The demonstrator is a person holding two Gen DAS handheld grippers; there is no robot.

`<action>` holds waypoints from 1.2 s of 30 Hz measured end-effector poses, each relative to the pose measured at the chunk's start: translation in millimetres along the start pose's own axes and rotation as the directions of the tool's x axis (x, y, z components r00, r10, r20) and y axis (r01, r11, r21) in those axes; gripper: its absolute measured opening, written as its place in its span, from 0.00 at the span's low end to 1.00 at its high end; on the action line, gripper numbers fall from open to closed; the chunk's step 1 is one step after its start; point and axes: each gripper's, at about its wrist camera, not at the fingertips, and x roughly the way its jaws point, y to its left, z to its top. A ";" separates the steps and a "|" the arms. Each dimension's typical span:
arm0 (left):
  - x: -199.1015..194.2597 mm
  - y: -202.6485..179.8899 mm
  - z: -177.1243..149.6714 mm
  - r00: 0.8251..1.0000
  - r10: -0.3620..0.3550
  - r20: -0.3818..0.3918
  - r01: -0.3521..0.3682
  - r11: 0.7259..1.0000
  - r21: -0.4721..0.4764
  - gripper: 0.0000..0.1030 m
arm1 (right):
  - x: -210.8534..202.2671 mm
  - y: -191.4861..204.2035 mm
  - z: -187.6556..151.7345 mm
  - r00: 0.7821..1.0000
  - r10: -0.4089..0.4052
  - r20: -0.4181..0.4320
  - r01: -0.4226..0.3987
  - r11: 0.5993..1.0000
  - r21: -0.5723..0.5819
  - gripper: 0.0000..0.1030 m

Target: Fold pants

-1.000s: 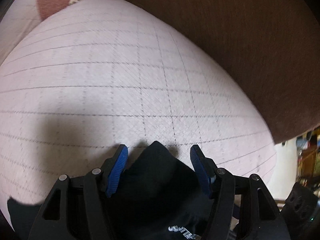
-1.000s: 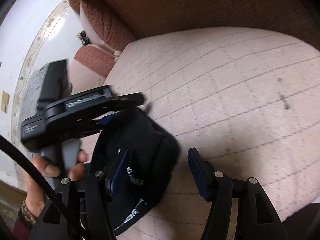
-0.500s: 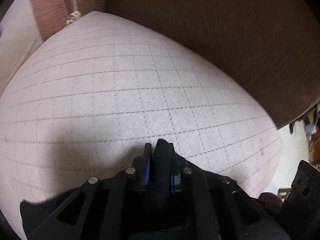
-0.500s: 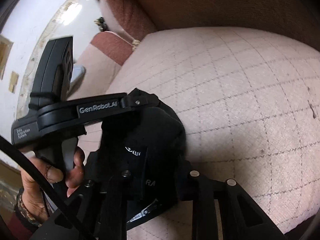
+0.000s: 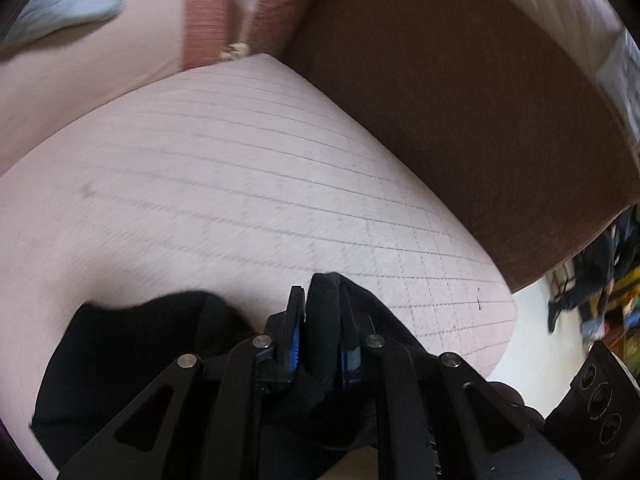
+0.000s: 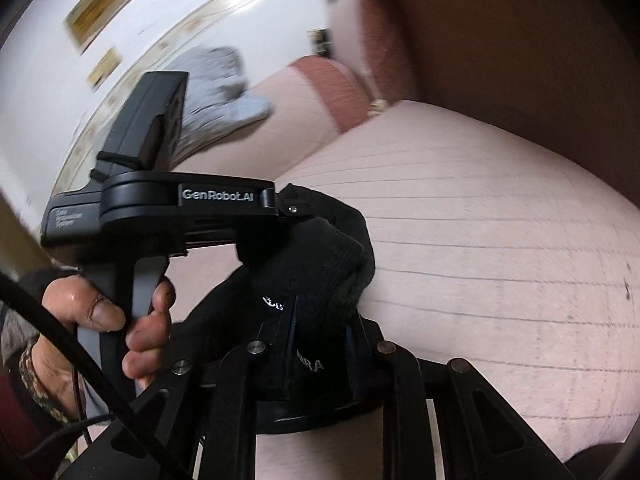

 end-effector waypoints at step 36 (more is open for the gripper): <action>-112.8 224.3 -157.8 0.960 0.026 0.278 0.137 0.826 -0.548 0.26 | 104.6 218.9 -132.9 0.966 0.014 -0.258 -0.181 0.749 -0.637 0.50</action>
